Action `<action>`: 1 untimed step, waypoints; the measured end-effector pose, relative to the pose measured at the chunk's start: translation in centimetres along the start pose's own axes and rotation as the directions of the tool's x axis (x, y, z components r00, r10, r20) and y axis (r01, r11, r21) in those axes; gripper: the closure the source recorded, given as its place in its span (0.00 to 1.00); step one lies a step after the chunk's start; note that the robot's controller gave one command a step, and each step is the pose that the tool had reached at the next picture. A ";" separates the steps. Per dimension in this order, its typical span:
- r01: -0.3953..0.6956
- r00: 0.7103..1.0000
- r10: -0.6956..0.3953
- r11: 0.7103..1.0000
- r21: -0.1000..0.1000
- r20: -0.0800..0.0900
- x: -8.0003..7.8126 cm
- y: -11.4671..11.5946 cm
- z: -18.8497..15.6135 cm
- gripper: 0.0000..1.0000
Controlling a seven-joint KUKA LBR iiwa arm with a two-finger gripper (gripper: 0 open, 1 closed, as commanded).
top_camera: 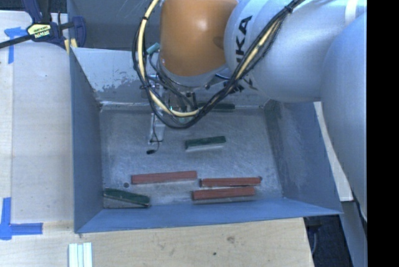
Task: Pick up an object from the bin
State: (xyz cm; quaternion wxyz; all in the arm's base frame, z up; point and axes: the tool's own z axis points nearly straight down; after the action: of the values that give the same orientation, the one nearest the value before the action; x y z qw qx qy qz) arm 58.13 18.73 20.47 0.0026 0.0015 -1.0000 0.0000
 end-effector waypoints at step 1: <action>-0.003 1.000 0.003 1.000 -0.001 0.008 -0.2 -0.1 -0.5 0.00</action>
Offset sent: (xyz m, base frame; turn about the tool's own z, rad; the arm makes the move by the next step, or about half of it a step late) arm -0.0512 -0.0094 -0.1347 -0.0719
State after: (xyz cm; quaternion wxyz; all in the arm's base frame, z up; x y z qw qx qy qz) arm 58.33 18.63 20.95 -0.0015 0.0001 -1.0000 -0.0007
